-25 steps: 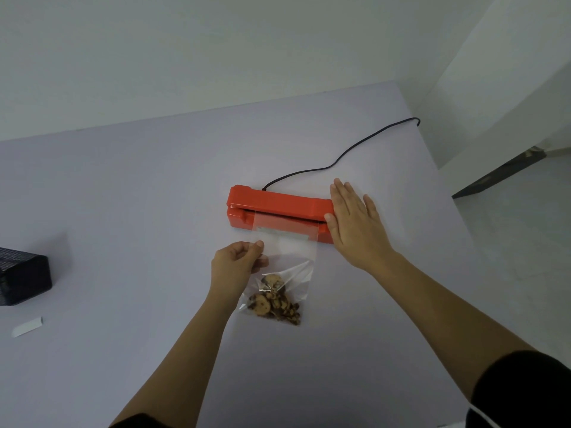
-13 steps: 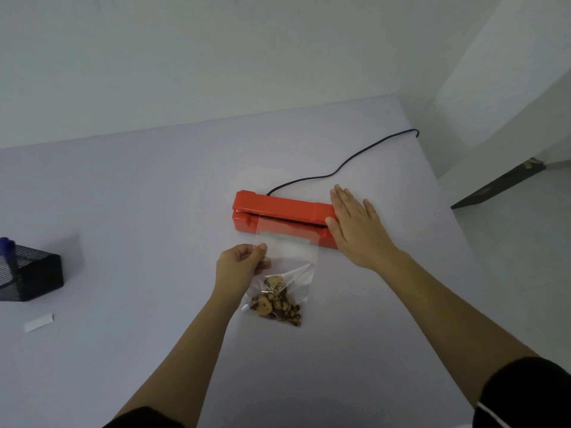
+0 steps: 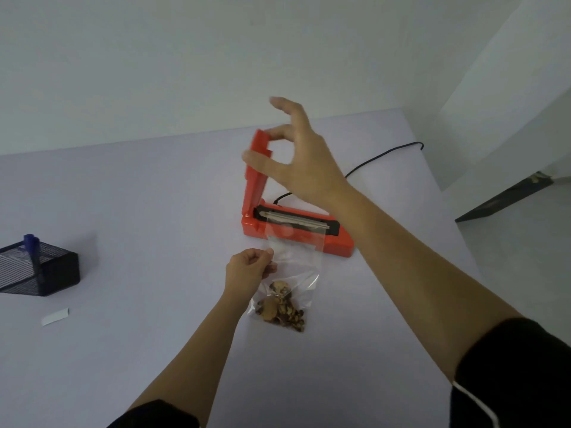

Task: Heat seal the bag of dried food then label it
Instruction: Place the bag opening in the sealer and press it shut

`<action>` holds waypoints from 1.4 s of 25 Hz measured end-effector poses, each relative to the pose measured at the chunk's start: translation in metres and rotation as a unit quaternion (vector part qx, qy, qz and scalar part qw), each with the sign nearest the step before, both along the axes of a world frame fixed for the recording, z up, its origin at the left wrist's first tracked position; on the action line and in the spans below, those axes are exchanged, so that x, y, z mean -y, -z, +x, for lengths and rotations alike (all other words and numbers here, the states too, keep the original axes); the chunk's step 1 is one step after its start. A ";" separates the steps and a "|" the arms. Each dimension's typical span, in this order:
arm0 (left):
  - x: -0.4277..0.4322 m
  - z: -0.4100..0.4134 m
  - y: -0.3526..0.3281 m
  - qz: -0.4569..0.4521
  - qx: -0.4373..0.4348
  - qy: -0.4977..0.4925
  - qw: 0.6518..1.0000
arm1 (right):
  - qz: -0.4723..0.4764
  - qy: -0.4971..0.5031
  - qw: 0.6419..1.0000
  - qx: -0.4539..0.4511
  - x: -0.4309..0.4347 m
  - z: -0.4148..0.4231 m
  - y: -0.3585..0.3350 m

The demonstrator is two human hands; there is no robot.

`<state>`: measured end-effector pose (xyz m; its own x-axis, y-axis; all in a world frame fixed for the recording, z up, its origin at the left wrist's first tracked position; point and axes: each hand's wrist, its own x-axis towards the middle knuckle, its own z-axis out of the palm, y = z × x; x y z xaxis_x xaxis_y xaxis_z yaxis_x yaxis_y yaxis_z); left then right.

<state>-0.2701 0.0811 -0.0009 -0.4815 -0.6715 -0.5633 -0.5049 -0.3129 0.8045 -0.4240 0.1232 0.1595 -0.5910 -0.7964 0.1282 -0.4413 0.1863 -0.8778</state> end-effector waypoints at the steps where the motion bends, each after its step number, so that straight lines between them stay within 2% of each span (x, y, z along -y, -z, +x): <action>1: 0.000 -0.001 0.000 -0.003 0.003 0.001 1.000 | -0.008 -0.023 0.999 0.022 0.015 0.003 -0.001; 6: 0.000 -0.004 0.000 -0.008 0.020 -0.002 1.000 | -0.010 -0.116 0.992 0.039 0.050 0.013 0.001; 8: 0.000 -0.003 0.000 -0.010 0.024 0.001 1.000 | -0.030 -0.082 0.994 0.064 0.035 -0.005 0.009; 10: -0.001 -0.003 0.000 -0.017 0.027 0.005 0.999 | -0.014 0.001 0.997 0.077 0.001 -0.029 0.029; 12: -0.001 -0.005 -0.002 -0.018 0.027 0.008 0.999 | 0.050 0.076 0.994 0.066 -0.046 -0.050 0.062; 13: -0.001 -0.008 -0.004 -0.017 0.025 0.011 0.999 | 0.102 0.083 0.990 0.058 -0.070 -0.056 0.079; 16: -0.003 -0.019 -0.012 -0.052 0.030 0.032 0.998 | 0.290 -0.017 0.955 0.063 -0.121 -0.054 0.118; 17: -0.004 -0.024 -0.015 -0.070 0.035 0.029 0.996 | 0.322 -0.044 0.944 0.061 -0.128 -0.050 0.126; 20: -0.007 -0.037 -0.018 -0.124 0.076 -0.010 0.989 | 0.319 -0.037 0.947 0.016 -0.129 -0.040 0.142; 24: -0.006 -0.050 -0.024 -0.229 0.169 -0.024 0.958 | 0.325 -0.004 0.944 -0.053 -0.123 -0.035 0.149; 29: -0.020 -0.055 -0.024 -0.336 0.164 0.025 0.927 | 0.336 0.001 0.939 -0.071 -0.124 -0.032 0.148; 35: -0.018 -0.050 -0.016 -0.393 0.142 0.067 0.906 | 0.337 0.010 0.938 -0.073 -0.122 -0.031 0.148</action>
